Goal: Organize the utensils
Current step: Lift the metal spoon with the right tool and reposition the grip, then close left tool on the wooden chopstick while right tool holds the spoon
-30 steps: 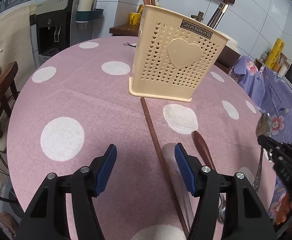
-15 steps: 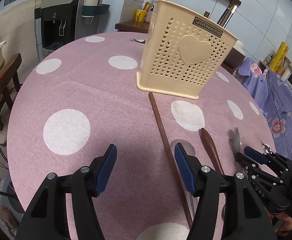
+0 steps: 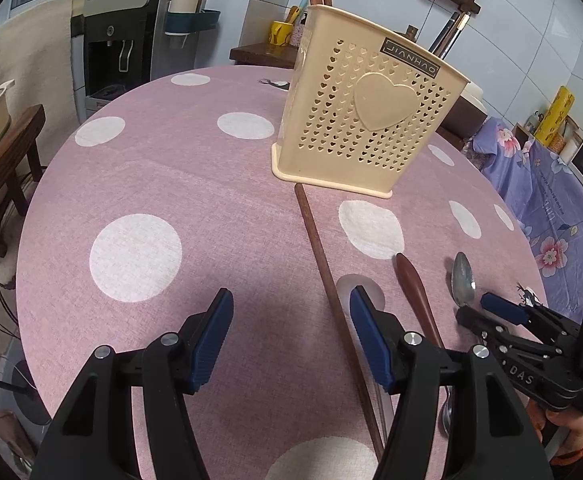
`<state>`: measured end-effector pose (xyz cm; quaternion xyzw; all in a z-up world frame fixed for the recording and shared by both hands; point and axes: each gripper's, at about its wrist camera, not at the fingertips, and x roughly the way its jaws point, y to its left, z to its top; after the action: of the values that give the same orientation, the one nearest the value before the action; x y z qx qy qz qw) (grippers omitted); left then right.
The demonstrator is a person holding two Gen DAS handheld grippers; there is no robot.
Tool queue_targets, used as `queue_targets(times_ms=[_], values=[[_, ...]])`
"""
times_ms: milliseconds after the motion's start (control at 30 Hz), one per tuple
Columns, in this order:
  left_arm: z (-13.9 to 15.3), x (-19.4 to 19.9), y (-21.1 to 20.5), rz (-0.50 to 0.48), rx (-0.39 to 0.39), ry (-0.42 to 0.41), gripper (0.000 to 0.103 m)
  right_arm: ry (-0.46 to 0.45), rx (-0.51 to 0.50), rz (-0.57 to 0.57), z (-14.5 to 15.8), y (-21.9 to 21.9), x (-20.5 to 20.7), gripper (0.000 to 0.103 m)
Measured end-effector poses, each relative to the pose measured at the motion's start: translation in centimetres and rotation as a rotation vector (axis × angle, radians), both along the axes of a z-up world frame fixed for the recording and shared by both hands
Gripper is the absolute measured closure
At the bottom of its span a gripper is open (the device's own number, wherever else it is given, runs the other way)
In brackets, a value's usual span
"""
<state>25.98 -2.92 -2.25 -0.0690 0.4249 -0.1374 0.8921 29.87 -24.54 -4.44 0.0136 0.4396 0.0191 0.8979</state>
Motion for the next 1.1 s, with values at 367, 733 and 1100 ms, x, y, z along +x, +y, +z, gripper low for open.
queue_targets(times_ms=[367,733,1100], values=[[-0.5,0.4,-0.7,-0.006,0.023,0.007,0.043,-0.013,-0.036,-0.013,0.0,1.2,2.3,0.065],[-0.3,2.8,-2.7,-0.04,0.07,0.005,0.045,-0.02,-0.02,-0.012,-0.1,0.8,2.1,0.065],[-1.2,7.5,-5.4,-0.035,0.173,0.027,0.069,-0.019,-0.022,-0.018,0.0,0.9,2.2,0.065]])
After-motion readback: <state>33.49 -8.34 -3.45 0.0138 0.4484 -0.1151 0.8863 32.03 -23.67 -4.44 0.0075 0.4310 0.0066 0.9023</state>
